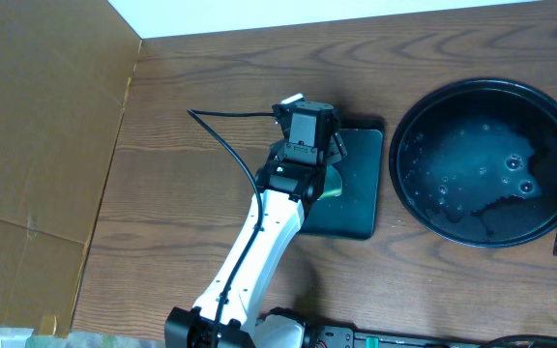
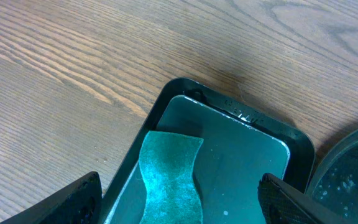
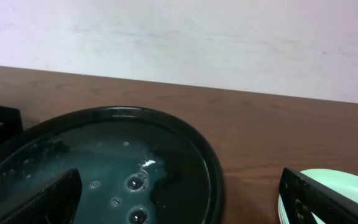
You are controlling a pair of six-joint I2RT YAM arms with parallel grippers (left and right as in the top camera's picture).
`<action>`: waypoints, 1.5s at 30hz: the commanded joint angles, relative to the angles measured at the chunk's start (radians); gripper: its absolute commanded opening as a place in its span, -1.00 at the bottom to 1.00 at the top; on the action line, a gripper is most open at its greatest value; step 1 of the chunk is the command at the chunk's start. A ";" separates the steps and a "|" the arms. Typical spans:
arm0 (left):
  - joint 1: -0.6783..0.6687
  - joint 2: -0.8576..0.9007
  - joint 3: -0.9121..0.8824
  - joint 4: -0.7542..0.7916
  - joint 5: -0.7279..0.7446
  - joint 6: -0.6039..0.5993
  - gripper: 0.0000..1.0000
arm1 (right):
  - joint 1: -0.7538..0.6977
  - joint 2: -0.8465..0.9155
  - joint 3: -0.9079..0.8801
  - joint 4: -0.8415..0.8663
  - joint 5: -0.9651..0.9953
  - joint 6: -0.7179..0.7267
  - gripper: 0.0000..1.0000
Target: Clean dirty plates on tray and stack at the side
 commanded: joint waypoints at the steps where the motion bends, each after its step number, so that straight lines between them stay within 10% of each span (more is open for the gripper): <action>1: 0.002 0.000 -0.002 -0.002 -0.013 -0.002 0.62 | -0.006 -0.009 -0.001 -0.005 0.009 -0.019 0.99; 25: 0.018 -0.050 -0.032 -0.181 -0.131 0.223 0.62 | -0.006 -0.009 -0.001 -0.005 0.009 -0.019 0.99; 35: 0.083 -0.415 -0.317 -0.146 0.179 0.636 0.62 | -0.006 -0.009 -0.001 -0.005 0.009 -0.019 0.99; 45: 0.168 -0.953 -0.666 0.036 0.198 0.628 0.62 | -0.006 -0.009 -0.001 -0.005 0.009 -0.019 0.99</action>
